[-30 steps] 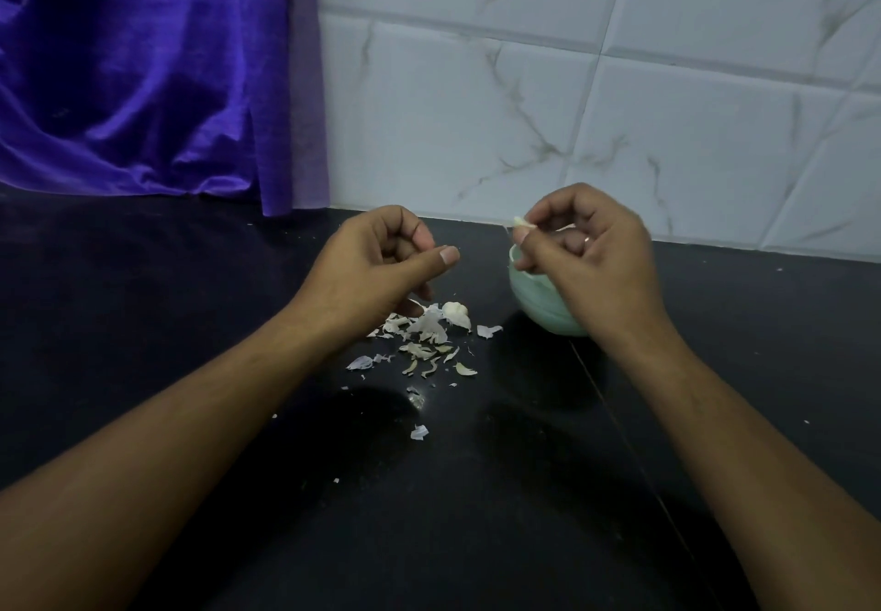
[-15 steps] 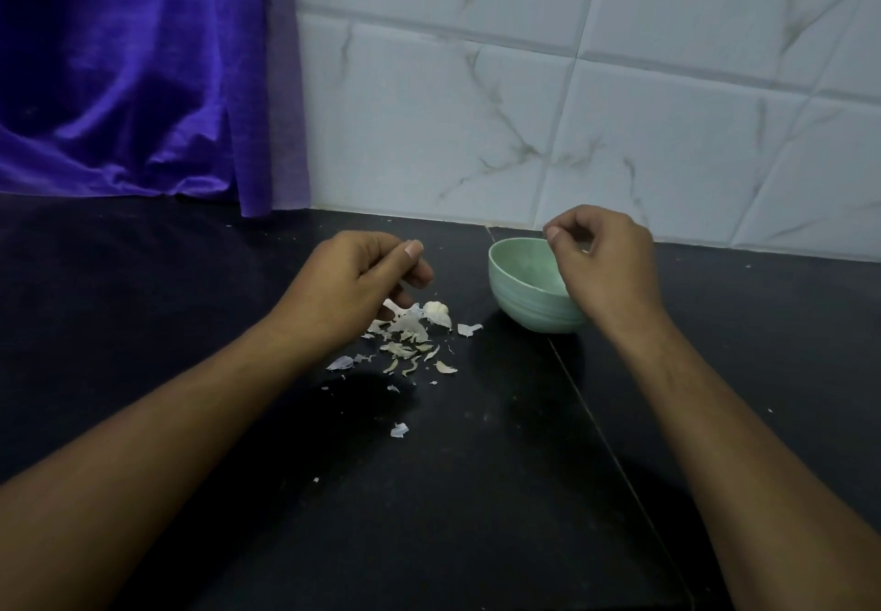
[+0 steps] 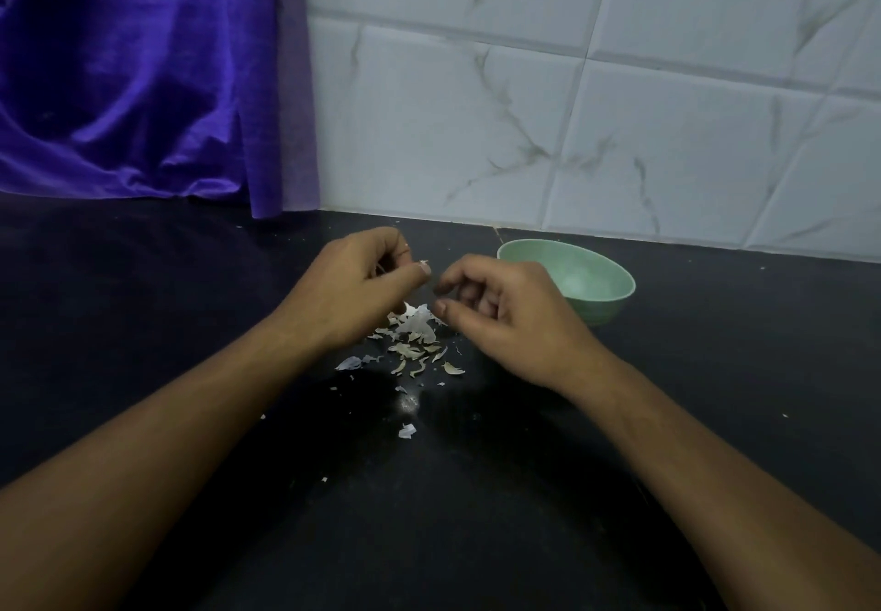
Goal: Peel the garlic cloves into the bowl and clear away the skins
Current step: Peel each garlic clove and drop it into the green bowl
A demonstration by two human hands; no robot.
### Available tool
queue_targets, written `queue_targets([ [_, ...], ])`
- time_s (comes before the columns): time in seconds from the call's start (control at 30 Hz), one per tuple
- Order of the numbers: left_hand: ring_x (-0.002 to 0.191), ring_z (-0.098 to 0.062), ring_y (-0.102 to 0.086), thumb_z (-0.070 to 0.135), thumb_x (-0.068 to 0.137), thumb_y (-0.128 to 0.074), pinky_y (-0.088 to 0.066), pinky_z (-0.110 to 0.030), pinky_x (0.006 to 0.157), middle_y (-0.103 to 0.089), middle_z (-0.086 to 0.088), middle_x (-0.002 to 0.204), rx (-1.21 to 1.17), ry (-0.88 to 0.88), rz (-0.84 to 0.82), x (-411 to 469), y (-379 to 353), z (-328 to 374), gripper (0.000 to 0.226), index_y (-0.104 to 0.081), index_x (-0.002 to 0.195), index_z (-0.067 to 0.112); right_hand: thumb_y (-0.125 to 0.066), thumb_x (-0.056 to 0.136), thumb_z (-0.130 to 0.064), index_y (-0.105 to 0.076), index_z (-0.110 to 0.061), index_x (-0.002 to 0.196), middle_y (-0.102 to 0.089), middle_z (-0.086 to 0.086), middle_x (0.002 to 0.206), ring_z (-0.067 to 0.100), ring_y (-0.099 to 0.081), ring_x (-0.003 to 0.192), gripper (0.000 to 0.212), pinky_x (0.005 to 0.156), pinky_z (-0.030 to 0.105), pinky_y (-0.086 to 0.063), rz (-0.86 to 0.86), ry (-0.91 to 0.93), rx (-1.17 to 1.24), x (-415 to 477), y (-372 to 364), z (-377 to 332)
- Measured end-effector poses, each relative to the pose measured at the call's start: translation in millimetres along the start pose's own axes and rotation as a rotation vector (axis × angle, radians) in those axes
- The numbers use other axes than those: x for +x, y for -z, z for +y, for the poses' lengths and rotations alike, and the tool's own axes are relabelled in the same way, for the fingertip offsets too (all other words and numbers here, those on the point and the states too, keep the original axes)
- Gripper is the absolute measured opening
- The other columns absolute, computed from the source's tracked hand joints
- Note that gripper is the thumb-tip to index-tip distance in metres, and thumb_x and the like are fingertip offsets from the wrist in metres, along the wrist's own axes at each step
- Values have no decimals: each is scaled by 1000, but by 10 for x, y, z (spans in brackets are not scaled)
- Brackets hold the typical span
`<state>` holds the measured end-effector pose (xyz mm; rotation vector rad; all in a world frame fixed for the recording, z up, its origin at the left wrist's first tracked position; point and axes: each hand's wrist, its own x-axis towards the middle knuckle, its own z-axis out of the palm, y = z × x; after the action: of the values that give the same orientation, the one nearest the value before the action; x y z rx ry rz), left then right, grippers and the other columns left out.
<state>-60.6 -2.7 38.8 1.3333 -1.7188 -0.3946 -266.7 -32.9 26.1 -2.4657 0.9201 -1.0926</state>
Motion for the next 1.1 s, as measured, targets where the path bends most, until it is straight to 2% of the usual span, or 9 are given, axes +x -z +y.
queue_targets([
  [0.1, 54, -9, -67, 31, 103, -59, -55, -37, 61, -69, -9, 68, 29, -3, -50, 0, 8, 12, 35, -58, 78, 7, -80, 91, -22, -72, -19, 95, -67, 6, 72, 11, -50, 55, 10, 54, 29, -41, -48, -80, 138, -3, -1, 36],
  [0.23, 55, -19, -68, 48, 106, -53, -57, -40, 62, -68, -6, 60, 61, -38, -54, 15, 51, 5, 55, -63, 70, 7, -82, 88, -20, -73, -17, 91, -66, 10, 70, 15, -49, 56, 10, 54, 33, -42, -138, -165, 271, -5, 29, 38],
  [0.3, 59, -16, -70, 45, 104, -56, -60, -39, 64, -72, -1, 63, 47, -25, -28, 37, 76, -20, 46, -73, 73, 16, -84, 87, -17, -74, -14, 90, -64, -1, 66, 9, -50, 54, 10, 52, 28, -42, -228, -183, 276, -11, 24, 31],
  [0.4, 66, -8, -71, 36, 103, -63, -61, -36, 69, -76, 1, 72, 114, -1, -41, 76, 87, -63, 23, -81, 96, 24, -84, 87, -16, -76, -13, 93, -66, -4, 68, 7, -51, 55, 11, 52, 22, -41, -297, -213, 255, -23, 31, 37],
  [0.57, 67, 4, -67, 32, 91, -78, -56, -25, 73, -76, 15, 82, 311, -43, -348, 68, 193, -108, 11, -80, 102, 35, -88, 82, -22, -75, -13, 92, -72, 4, 74, 2, -50, 53, 19, 53, 15, -38, -370, -263, 158, -15, 131, 38],
  [0.7, 56, 5, -64, 31, 89, -81, -55, -24, 69, -76, 10, 83, 318, -46, -522, 27, 157, -71, 11, -78, 99, 32, -90, 80, -31, -76, -19, 93, -72, -2, 76, 4, -51, 56, 23, 55, 17, -39, -488, -310, 76, -22, 143, 77],
  [0.9, 65, 3, -64, 29, 86, -84, -51, -19, 68, -75, 12, 85, 338, -49, -505, 18, 117, -81, 14, -79, 99, 33, -80, 90, -24, -76, -21, 87, -74, 5, 75, 6, -55, 54, 6, 55, 22, -43, -473, -273, -9, -15, 104, 69],
  [1.03, 68, -5, -69, 24, 87, -81, -57, -27, 71, -76, 11, 85, 342, -46, -506, 16, 135, -85, 15, -78, 99, 32, -71, 96, -21, -69, -23, 90, -72, 2, 72, 8, -61, 56, 7, 53, 22, -43, -423, -248, -3, -28, 90, 52],
  [1.1, 70, -1, -68, 27, 89, -80, -58, -31, 74, -75, 14, 84, 363, -54, -456, 37, 170, -112, 11, -77, 97, 34, -70, 97, -14, -66, -22, 93, -70, 0, 69, 10, -64, 58, 10, 49, 20, -44, -364, -258, 88, -18, 97, 50],
])
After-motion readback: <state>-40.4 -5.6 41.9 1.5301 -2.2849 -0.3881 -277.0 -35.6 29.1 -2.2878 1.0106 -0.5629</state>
